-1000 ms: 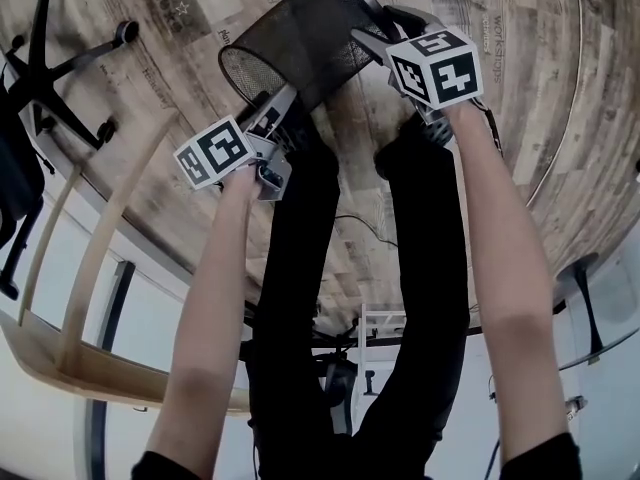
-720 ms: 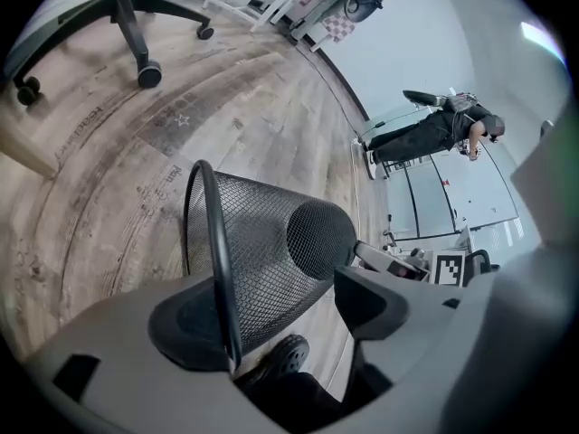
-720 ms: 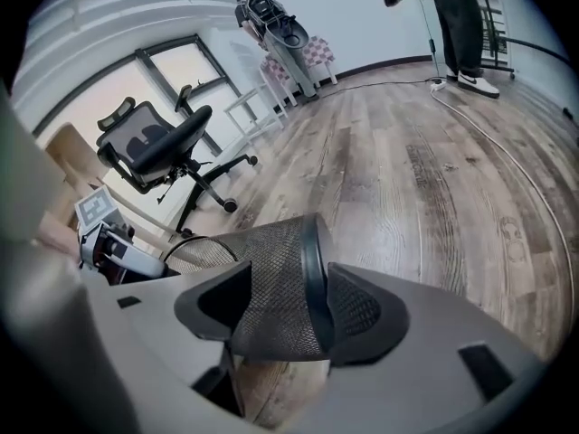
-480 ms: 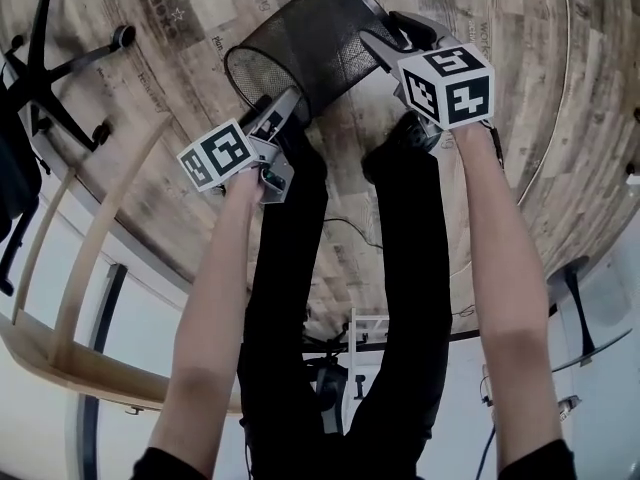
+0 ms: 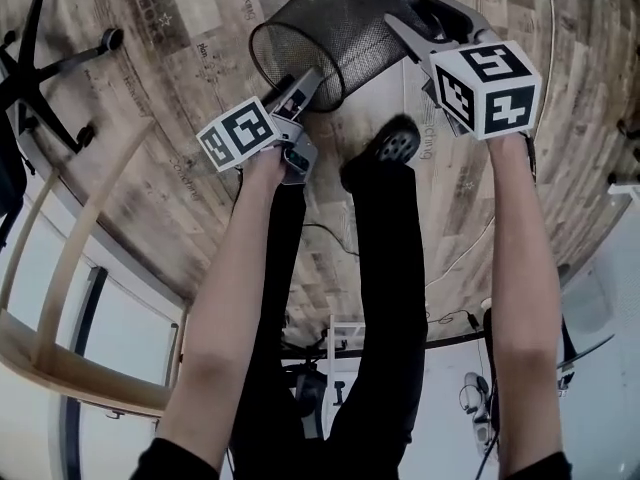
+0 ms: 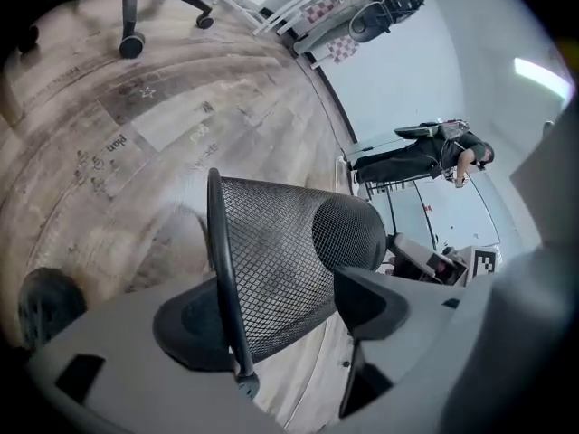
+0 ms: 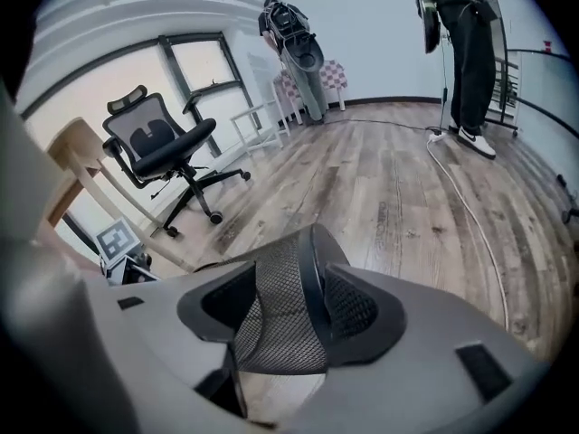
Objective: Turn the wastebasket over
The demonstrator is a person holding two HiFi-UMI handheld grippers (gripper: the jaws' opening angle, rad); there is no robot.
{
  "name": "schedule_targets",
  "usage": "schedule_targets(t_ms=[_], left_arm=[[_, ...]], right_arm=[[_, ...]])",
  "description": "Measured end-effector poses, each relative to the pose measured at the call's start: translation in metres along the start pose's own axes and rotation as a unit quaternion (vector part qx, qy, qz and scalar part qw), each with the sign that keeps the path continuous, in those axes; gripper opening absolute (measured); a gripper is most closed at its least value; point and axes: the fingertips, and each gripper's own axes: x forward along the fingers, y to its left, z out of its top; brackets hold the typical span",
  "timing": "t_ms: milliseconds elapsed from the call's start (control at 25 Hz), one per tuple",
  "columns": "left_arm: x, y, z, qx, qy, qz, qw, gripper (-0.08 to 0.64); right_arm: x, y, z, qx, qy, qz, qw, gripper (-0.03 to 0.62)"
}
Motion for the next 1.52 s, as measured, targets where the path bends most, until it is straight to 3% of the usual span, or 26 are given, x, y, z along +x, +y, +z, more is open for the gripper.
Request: schedule_targets(t_ms=[680, 960, 1280, 1520], left_arm=[[0.059, -0.035, 0.0, -0.045, 0.0, -0.091, 0.9948, 0.36], [0.051, -0.025, -0.03, -0.109, 0.016, -0.093, 0.9895, 0.364], [0.055, -0.026, -0.039, -0.077, 0.044, -0.089, 0.9921, 0.371], [0.05, -0.018, -0.027, -0.101, 0.023, -0.085, 0.991, 0.374]], right_arm=[[-0.032, -0.028, 0.048, -0.048, -0.055, -0.01, 0.997, 0.241], [-0.027, -0.013, 0.041, -0.096, -0.04, -0.012, 0.994, 0.219], [-0.029, -0.014, 0.036, -0.124, -0.031, -0.021, 0.992, 0.215], [-0.019, -0.025, 0.02, -0.137, 0.005, -0.032, 0.99, 0.262]])
